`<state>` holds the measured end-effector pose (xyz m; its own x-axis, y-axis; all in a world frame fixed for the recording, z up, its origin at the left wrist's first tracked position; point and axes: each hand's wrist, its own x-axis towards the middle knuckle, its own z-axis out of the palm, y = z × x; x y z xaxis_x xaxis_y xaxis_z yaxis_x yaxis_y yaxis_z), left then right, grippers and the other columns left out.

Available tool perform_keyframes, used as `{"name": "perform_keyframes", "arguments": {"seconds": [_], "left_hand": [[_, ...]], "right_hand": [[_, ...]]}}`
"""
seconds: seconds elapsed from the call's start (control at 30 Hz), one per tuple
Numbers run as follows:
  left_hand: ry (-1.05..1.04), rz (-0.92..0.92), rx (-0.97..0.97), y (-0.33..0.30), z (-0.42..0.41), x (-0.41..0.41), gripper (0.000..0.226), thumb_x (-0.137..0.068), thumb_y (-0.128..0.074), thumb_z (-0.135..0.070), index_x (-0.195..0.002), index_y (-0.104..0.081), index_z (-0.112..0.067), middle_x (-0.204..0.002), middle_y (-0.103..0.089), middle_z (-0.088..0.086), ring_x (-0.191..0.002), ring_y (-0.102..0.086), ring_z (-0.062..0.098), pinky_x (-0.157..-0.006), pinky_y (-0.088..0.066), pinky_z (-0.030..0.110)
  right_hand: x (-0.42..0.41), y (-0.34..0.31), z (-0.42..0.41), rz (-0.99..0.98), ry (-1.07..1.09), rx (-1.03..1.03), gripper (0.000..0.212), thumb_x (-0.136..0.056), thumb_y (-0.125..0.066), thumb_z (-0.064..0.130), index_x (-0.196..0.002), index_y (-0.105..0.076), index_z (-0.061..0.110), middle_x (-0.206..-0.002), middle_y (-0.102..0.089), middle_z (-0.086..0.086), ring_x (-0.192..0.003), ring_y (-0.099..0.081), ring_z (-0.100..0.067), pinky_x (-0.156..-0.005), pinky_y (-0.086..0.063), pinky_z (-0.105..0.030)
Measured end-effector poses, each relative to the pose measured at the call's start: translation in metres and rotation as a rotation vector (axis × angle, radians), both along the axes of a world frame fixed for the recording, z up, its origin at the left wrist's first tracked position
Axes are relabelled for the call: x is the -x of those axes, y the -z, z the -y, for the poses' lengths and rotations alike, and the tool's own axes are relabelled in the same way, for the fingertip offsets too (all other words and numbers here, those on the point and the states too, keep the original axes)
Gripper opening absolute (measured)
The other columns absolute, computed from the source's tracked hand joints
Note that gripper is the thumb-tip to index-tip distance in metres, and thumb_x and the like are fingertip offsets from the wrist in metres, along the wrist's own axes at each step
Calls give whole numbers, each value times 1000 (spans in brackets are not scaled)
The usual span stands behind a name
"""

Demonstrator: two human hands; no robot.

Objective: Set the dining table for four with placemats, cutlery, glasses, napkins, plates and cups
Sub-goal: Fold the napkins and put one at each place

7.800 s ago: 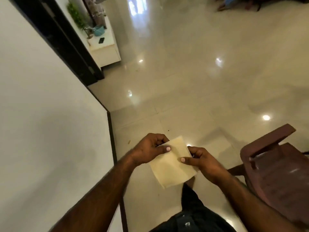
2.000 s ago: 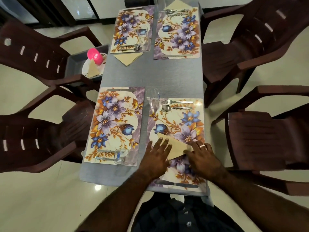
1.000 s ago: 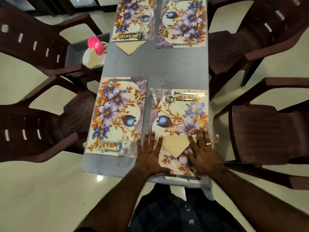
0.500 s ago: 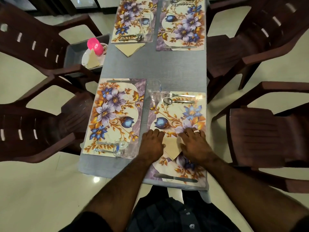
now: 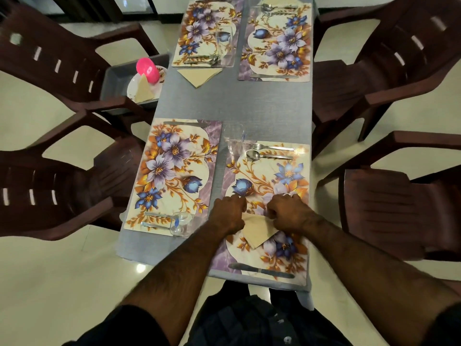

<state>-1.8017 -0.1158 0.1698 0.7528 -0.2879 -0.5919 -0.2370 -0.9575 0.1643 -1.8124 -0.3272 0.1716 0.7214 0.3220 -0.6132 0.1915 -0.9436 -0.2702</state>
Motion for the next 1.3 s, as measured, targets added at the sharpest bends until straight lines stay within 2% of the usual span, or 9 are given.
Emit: {"name": "perform_keyframes", "arguments": {"seconds": [0.17,0.5,0.63,0.73,0.87,0.97,1.03,1.17,1.3], "left_hand": [[24,49,-62,-1,9,11,60,-82,-79,-29,-135,-53,-22,-131,-67,6,-119,-62,29,-109,-43,50],[77,117,-58,-16,3,7,28,-89,-71,-32,-116,-67,-23,-113,-71,6,-109,-62,27,-100,-47,46],[94,488,109,-41,1,-22,14,-91,-67,-25,-101,-72,-16,-92,-72,8,-90,-64,29,-76,-54,40],[182,695,154,-39,2,-35,17,-88,-73,-26,-99,-73,-13,-96,-74,8,-94,-61,31,-81,-48,43],[166,673,126,-4,0,-14,23,-94,-60,-25,-110,-72,-15,-113,-74,7,-108,-56,31,-93,-41,48],[86,484,12,24,0,17,48,-98,-50,-35,-143,-58,-20,-149,-58,11,-135,-48,35,-108,-36,55],[-16,419,13,36,2,38,71,-101,-46,-47,-165,-27,-24,-172,-24,13,-156,-23,38,-120,-23,62],[-37,459,69,52,5,68,75,-105,-25,-64,-169,-3,-31,-176,8,12,-161,9,38,-125,-5,68],[-57,460,75,63,7,67,69,-107,-19,-65,-168,-6,-35,-176,9,12,-161,9,39,-123,-8,70]], "right_hand": [[17,0,-9,111,54,-30,44,-87,-65,41,-128,-57,26,-127,-59,-4,-114,-61,-28,-98,-44,-45],[8,-6,-10,20,112,41,28,-80,-71,33,-108,-75,30,-108,-70,2,-101,-67,-23,-97,-45,-42],[-28,-24,13,418,119,60,21,-84,-68,34,-104,-76,31,-111,-68,-4,-101,-64,-28,-90,-45,-45],[-37,-38,25,701,61,91,22,-87,-64,30,-106,-74,27,-109,-64,-4,-104,-58,-30,-89,-38,-47],[-11,-25,31,636,7,162,35,-92,-57,34,-124,-67,24,-132,-62,-9,-120,-53,-33,-101,-36,-53],[27,8,28,436,80,189,49,-98,-51,46,-142,-57,27,-156,-46,-13,-140,-44,-38,-113,-30,-63],[49,26,23,369,170,125,57,-105,-37,54,-157,-40,31,-168,-28,-13,-152,-29,-39,-118,-20,-68],[71,45,8,359,185,57,65,-107,-16,62,-166,3,41,-174,17,-9,-161,11,-36,-123,0,-70],[56,52,-4,405,181,23,65,-107,-14,65,-165,4,44,-173,21,-9,-159,17,-36,-122,2,-72]]}}
